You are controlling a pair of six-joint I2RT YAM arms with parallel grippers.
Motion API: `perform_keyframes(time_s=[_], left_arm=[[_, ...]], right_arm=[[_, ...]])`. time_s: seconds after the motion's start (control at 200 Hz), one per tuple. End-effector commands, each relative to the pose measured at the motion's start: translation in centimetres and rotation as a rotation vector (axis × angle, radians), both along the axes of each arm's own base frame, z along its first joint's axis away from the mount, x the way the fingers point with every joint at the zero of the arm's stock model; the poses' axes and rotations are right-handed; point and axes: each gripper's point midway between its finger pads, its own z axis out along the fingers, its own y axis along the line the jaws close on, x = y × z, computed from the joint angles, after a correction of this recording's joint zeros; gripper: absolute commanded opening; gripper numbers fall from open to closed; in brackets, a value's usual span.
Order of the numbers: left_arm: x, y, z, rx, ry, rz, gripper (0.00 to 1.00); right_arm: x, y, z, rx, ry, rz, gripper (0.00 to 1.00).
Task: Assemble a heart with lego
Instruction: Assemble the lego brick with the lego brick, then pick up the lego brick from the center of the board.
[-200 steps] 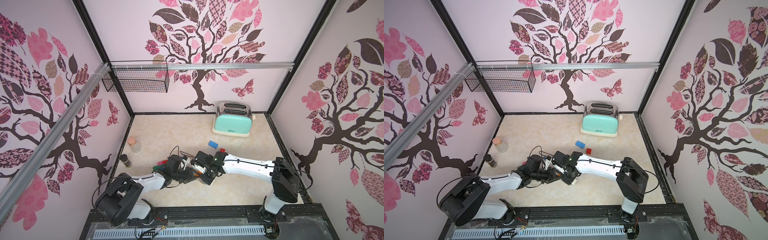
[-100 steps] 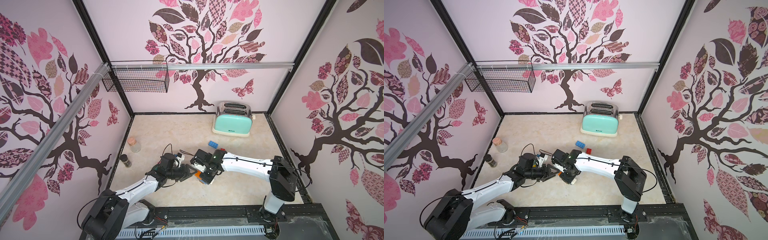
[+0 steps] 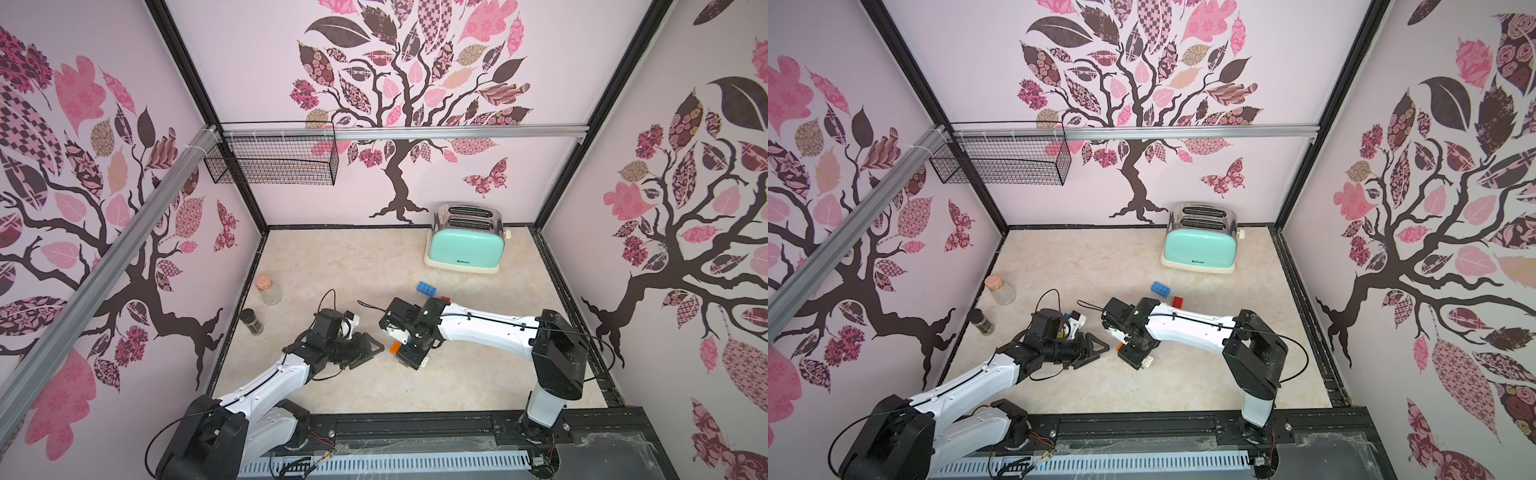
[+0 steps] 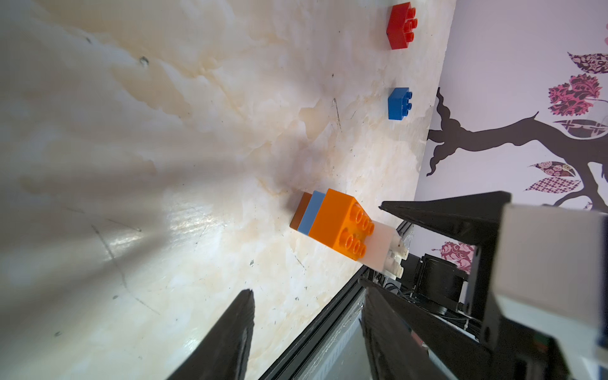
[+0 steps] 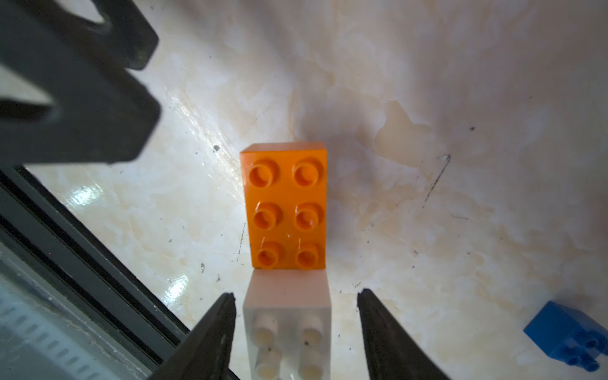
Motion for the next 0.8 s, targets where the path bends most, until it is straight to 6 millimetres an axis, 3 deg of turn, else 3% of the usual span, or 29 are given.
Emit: perform_keyframes(time_s=[0.0,0.15,0.265,0.49,0.795], left_arm=[[1.0,0.0,1.1,0.005,-0.047,0.003,0.56],[1.7,0.4,1.9,0.007,-0.067,0.022,0.56],[2.0,0.6,1.5,0.02,-0.047,0.037,0.56],[2.8,0.5,1.5,0.039,-0.014,0.031,0.56],[2.8,0.4,0.9,0.052,0.019,0.02,0.55]], right_arm=[[1.5,0.6,3.5,0.074,-0.042,-0.008,0.64],[5.2,-0.7,5.6,0.11,-0.116,-0.047,0.64],[9.2,-2.8,5.5,0.114,-0.168,-0.093,0.64],[18.1,-7.1,3.5,0.127,-0.208,-0.265,0.67],[24.7,-8.1,-0.6,0.09,-0.242,-0.315,0.71]])
